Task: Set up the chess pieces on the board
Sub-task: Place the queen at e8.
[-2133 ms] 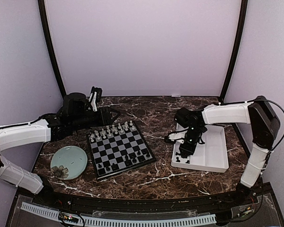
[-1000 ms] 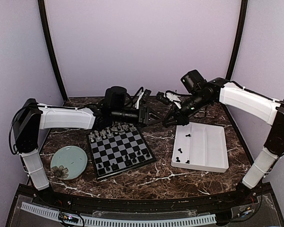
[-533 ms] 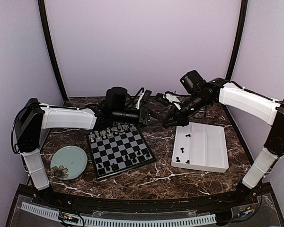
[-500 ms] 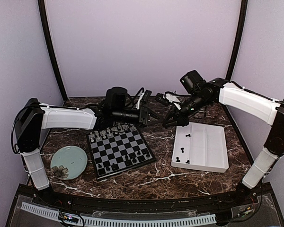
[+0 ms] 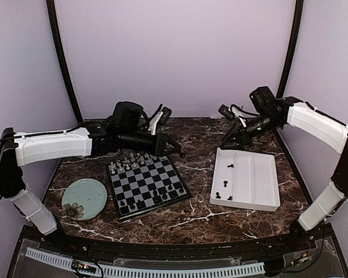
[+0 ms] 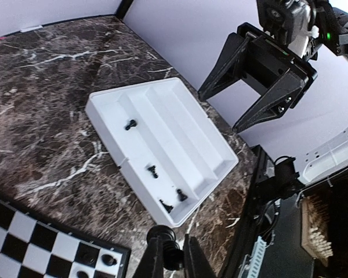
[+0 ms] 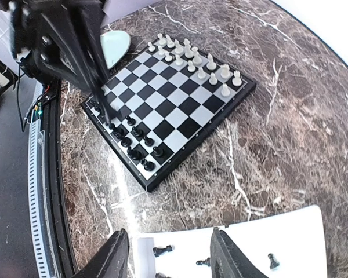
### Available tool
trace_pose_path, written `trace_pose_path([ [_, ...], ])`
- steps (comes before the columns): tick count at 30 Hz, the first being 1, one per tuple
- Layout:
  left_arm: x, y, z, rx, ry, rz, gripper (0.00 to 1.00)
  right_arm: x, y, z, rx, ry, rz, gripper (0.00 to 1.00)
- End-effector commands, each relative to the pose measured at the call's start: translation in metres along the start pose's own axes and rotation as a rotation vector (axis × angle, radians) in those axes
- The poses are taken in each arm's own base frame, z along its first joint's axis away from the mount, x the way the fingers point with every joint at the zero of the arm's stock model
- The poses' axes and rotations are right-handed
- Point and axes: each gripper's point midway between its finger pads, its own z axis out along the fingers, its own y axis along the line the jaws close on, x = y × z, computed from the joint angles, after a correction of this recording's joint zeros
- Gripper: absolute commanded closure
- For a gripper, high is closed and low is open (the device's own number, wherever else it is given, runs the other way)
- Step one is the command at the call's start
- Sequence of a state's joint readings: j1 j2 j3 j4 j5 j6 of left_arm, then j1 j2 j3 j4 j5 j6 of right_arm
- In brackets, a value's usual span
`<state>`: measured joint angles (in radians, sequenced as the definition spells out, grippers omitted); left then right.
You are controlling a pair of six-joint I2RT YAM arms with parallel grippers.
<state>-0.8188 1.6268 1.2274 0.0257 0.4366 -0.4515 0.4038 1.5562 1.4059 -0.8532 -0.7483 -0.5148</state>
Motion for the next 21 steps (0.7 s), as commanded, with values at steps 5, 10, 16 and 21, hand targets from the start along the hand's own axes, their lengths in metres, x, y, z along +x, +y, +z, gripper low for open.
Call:
trace_pose_path([
  [5, 0.08, 0.036, -0.067, -0.334, 0.202, 0.196, 0.96, 0.02, -0.012, 0.022, -0.016, 0.001, 0.061, 0.51],
  [10, 0.122, 0.042, -0.083, -0.375, 0.282, 0.188, 0.96, 0.024, -0.019, 0.03, -0.027, 0.023, 0.08, 0.5],
  [16, 0.158, 0.055, -0.084, -0.423, 0.361, 0.187, 0.96, 0.029, -0.021, 0.036, -0.04, 0.031, 0.099, 0.5],
  [21, 0.163, 0.061, -0.075, -0.43, 0.361, 0.2, 0.95, 0.033, -0.023, 0.037, -0.029, 0.043, 0.099, 0.5],
])
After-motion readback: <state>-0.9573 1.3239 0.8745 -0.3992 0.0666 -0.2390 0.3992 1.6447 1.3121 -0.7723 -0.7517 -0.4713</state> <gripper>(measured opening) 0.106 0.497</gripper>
